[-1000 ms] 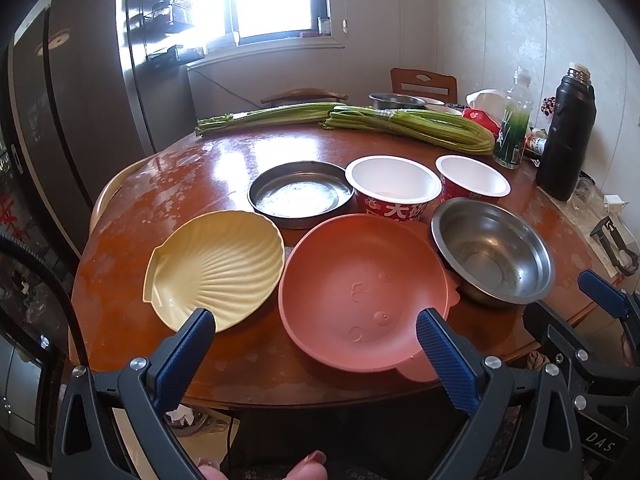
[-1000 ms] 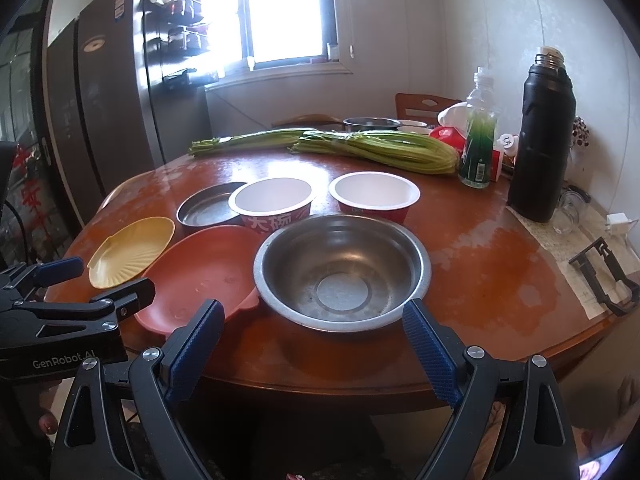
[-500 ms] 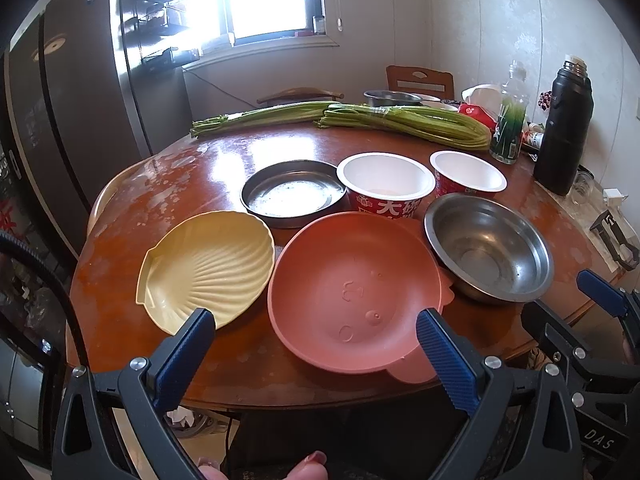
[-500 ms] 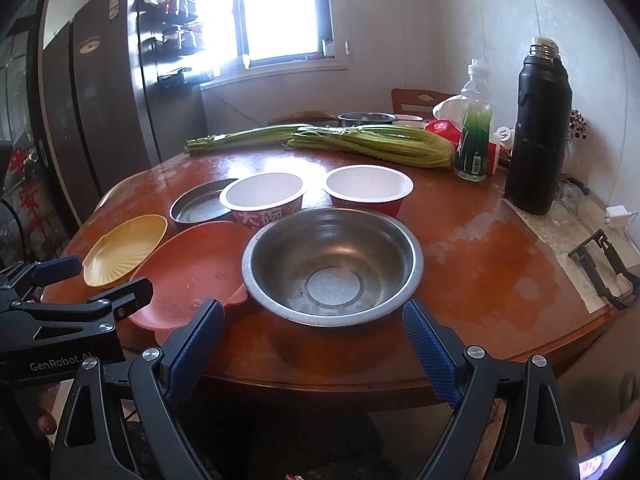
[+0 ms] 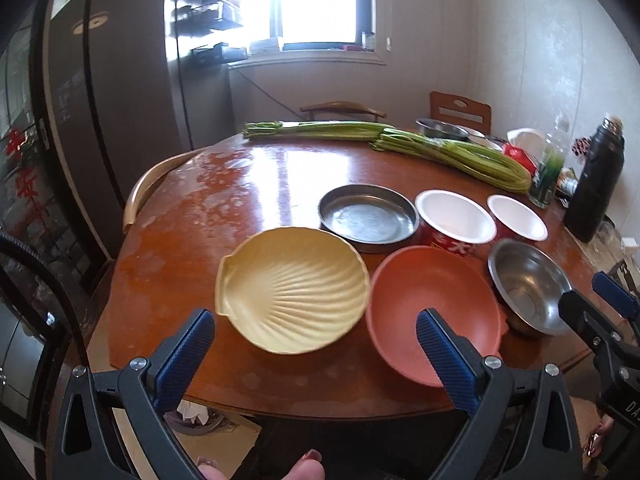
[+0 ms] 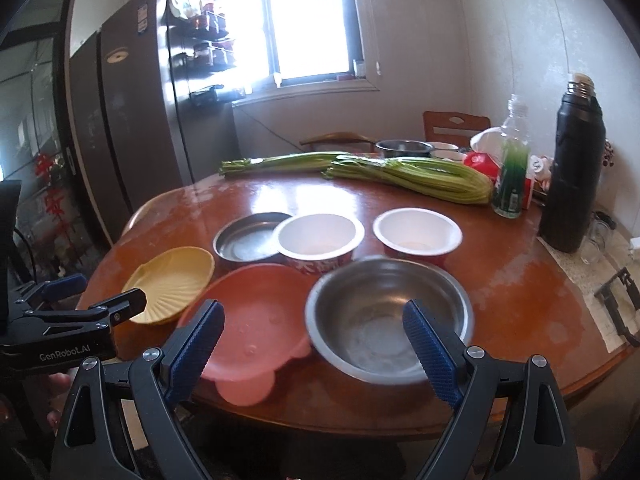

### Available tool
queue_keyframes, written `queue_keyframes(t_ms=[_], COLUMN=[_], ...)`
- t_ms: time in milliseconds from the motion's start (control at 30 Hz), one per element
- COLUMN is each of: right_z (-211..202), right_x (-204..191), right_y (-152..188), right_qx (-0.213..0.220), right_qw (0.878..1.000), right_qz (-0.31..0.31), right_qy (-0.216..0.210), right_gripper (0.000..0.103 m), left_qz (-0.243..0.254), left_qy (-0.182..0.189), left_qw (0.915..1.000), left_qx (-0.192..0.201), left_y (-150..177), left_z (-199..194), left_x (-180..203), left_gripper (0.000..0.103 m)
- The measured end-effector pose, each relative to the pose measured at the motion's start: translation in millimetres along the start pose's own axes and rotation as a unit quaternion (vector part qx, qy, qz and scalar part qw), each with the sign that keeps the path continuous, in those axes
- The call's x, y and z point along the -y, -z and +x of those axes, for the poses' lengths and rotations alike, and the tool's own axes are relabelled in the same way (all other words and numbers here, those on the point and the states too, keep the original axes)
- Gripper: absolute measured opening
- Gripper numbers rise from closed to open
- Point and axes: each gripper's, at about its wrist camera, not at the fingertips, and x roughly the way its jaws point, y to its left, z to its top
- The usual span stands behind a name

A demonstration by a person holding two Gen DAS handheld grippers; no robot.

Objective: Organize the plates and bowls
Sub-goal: 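Move the left tool to the rim of the yellow shell plate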

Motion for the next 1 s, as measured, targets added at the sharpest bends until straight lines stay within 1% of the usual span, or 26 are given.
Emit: queue_keyframes(t_ms=[100, 200, 233, 300, 333, 400, 467, 533, 567, 600, 633, 700, 800, 900, 967, 1000], right_z=[17.8, 45.7, 57.0, 79.9, 91.4, 111.1, 131.4, 146.7, 154.3, 159.4, 164.9, 174.5, 185.4, 195.3, 198.8, 201.0], right_x=[-24.8, -50.8, -59.6, -74.1, -80.8, -91.2, -98.5, -104.7, -106.6, -107.4, -107.4, -109.6, -107.6, -108.3, -110.3, -110.5], right_y=[-14.1, -25.5, -28.8, -35.1, -36.9, -40.4, -42.5, -43.0, -42.7, -42.3, -42.1, -40.6, -40.5, -39.5, -38.1, -37.8], right_qx=[-0.007, -0.033, -0.044, -0.060, -0.075, -0.088, -0.109, -0.122, -0.131, -0.139, -0.144, -0.150, -0.157, -0.167, -0.169, -0.172], right_qw=[0.999, 0.997, 0.995, 0.992, 0.991, 0.987, 0.985, 0.983, 0.982, 0.979, 0.978, 0.977, 0.977, 0.975, 0.973, 0.972], right_qz=[-0.024, -0.049, -0.058, -0.077, -0.087, -0.097, -0.103, -0.109, -0.112, -0.115, -0.115, -0.125, -0.120, -0.123, -0.130, -0.128], right_qy=[-0.026, -0.059, -0.063, -0.075, -0.075, -0.090, -0.084, -0.082, -0.082, -0.091, -0.093, -0.083, -0.084, -0.085, -0.093, -0.097], right_gripper=[0.091, 0.091, 0.091, 0.091, 0.091, 0.091, 0.091, 0.085, 0.077, 0.074, 0.072, 0.067, 0.061, 0.053, 0.050, 0.047], left_qz=[-0.031, -0.048, -0.054, -0.062, -0.063, -0.063, -0.063, -0.066, -0.067, -0.066, -0.064, -0.059, -0.051, -0.047, -0.048, -0.050], left_qy=[-0.011, -0.017, -0.020, -0.018, -0.015, -0.013, -0.006, 0.000, 0.000, 0.002, 0.001, 0.002, 0.007, 0.010, 0.009, 0.009], left_qw=[0.9994, 0.9982, 0.9976, 0.9964, 0.9958, 0.9955, 0.9952, 0.9945, 0.9941, 0.9940, 0.9940, 0.9941, 0.9943, 0.9938, 0.9937, 0.9935], left_qx=[-0.005, -0.031, -0.039, -0.055, -0.064, -0.070, -0.075, -0.081, -0.086, -0.087, -0.089, -0.091, -0.094, -0.100, -0.101, -0.102], left_y=[-2.7, 1.5, 3.9, 8.4, 9.5, 9.2, 7.0, 7.0, 6.9, 7.0, 7.2, 7.3, 4.4, 1.8, -0.1, -0.8], left_z=[4.0, 18.6, 23.4, 35.1, 40.4, 48.6, 56.9, 64.3, 68.2, 71.3, 73.9, 78.1, 83.7, 89.3, 92.2, 93.5], left_x=[-34.2, -62.1, -68.6, -79.7, -82.2, -84.3, -86.2, -84.7, -84.1, -83.6, -82.2, -78.9, -71.5, -67.3, -66.9, -66.9], left_gripper=[0.102, 0.102, 0.102, 0.102, 0.102, 0.102, 0.101, 0.101, 0.101, 0.101, 0.101, 0.100, 0.100, 0.099, 0.093, 0.091])
